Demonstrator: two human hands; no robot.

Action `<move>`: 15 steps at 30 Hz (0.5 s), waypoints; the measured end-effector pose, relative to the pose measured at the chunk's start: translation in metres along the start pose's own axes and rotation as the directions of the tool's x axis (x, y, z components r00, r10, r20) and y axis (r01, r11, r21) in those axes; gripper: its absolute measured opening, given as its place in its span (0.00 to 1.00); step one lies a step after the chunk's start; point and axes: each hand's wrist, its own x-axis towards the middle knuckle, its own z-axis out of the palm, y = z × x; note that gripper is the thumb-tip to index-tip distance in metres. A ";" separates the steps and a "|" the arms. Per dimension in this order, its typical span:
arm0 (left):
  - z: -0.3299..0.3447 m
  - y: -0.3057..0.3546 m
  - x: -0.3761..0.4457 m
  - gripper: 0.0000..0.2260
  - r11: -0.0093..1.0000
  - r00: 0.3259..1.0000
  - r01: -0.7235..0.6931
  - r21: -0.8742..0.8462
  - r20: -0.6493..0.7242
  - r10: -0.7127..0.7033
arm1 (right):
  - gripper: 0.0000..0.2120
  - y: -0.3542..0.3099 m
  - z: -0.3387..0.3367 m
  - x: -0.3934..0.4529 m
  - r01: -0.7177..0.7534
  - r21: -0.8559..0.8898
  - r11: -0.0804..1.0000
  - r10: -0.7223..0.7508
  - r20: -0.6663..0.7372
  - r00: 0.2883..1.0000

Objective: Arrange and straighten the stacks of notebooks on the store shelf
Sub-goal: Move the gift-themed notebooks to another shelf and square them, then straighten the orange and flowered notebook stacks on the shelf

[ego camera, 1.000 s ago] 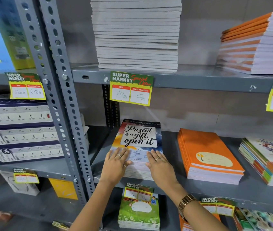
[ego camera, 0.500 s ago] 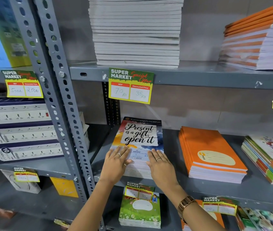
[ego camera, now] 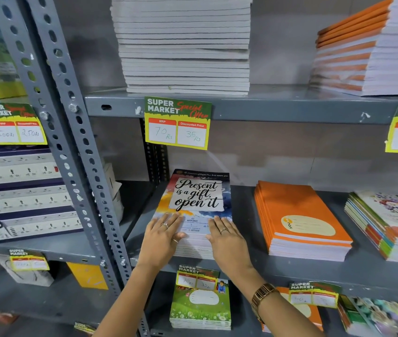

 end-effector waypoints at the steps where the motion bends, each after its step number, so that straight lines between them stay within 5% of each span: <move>1: 0.001 0.001 0.001 0.38 1.000 1.000 0.001 0.008 0.004 -0.001 | 0.23 0.001 0.000 -0.001 0.001 0.027 1.000 -0.002 0.028 1.000; 4: 0.006 0.001 0.000 0.32 0.999 1.000 0.021 0.030 0.003 -0.021 | 0.25 0.006 0.004 0.001 0.029 0.106 0.994 -0.047 0.165 0.985; 8: 0.006 0.004 0.000 0.36 0.996 0.996 0.083 0.029 0.029 -0.084 | 0.26 0.021 0.000 0.001 0.029 0.180 0.983 -0.067 0.211 0.975; 13: 0.006 0.030 -0.002 0.53 0.989 0.989 0.142 0.050 0.041 -0.144 | 0.25 0.070 -0.011 -0.025 -0.066 0.218 0.974 0.043 0.110 0.993; 15: 0.013 0.046 -0.001 0.50 0.987 0.988 0.143 0.070 0.055 -0.147 | 0.24 0.096 -0.015 -0.037 -0.106 0.198 0.974 0.086 0.108 0.990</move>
